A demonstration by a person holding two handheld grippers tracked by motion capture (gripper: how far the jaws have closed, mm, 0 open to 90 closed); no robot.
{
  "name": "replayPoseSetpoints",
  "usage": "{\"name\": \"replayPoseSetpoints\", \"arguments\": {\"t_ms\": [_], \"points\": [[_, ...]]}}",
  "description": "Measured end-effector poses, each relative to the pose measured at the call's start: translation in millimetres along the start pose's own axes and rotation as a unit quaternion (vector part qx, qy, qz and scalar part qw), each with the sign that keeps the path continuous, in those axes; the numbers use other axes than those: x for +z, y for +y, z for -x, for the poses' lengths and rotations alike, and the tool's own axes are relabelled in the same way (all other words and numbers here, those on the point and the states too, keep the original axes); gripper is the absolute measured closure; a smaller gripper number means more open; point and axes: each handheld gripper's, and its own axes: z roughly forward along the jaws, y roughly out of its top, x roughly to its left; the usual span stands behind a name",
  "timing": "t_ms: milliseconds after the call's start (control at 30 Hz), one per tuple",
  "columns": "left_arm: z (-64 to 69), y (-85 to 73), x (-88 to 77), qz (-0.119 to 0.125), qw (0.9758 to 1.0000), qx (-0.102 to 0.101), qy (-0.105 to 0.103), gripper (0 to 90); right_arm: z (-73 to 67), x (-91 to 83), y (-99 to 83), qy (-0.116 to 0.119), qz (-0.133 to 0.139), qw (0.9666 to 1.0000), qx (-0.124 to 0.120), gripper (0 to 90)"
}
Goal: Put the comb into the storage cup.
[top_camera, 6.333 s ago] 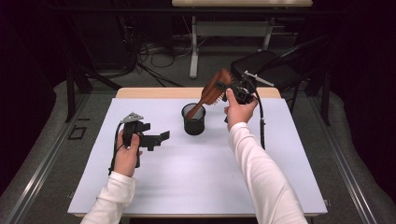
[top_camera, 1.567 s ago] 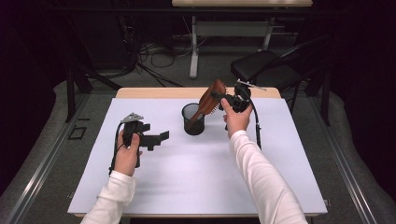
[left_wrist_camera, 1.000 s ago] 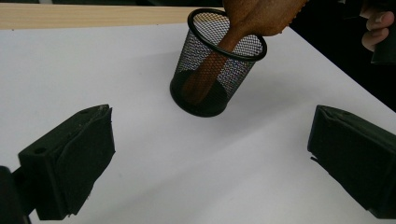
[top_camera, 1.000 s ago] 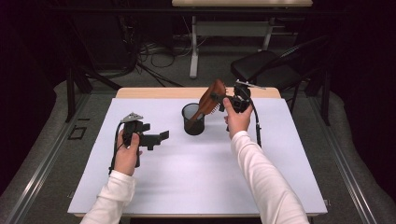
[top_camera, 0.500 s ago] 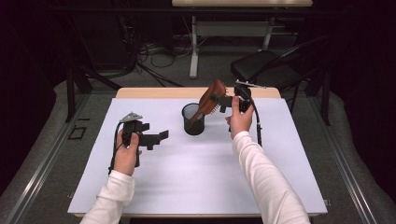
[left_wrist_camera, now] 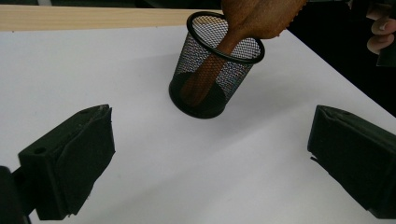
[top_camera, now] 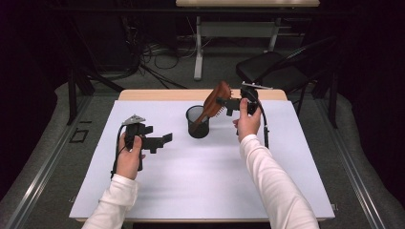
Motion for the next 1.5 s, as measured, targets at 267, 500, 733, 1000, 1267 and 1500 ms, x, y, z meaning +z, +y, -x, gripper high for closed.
{"name": "replayPoseSetpoints", "arguments": {"t_ms": [267, 500, 733, 1000, 1267, 1500], "points": [[-0.4, 0.1, -0.6, 0.000, 1.0000, 0.001, 0.000, 0.9, -0.6, -3.5, 1.1, -0.001, -0.001, 0.9999, -0.015, 0.0], [-0.2, 0.2, -0.9, -0.001, 1.0000, -0.001, -0.003, 0.9, -0.2, -7.4, 2.0, -0.001, -0.008, 0.9994, -0.033, 0.0], [-0.2, 0.8, -2.2, 0.000, 1.0000, -0.004, -0.003, 0.9, -3.7, -13.4, 2.4, -0.001, -0.015, 0.9983, -0.056, 0.0], [-0.1, 1.1, -3.5, 0.001, 1.0000, -0.002, -0.003, 0.9, -6.9, -19.8, 3.0, -0.002, -0.024, 0.9973, -0.069, 0.0], [0.1, 1.7, -4.7, 0.002, 1.0000, -0.001, -0.003, 0.9, -8.2, -30.0, 4.3, -0.008, -0.037, 0.9959, -0.082, 0.0], [0.8, 1.7, -4.9, 0.001, 1.0000, 0.002, -0.005, 0.9, -6.2, -40.4, 3.0, -0.009, -0.053, 0.9935, -0.100, 0.1]]}}
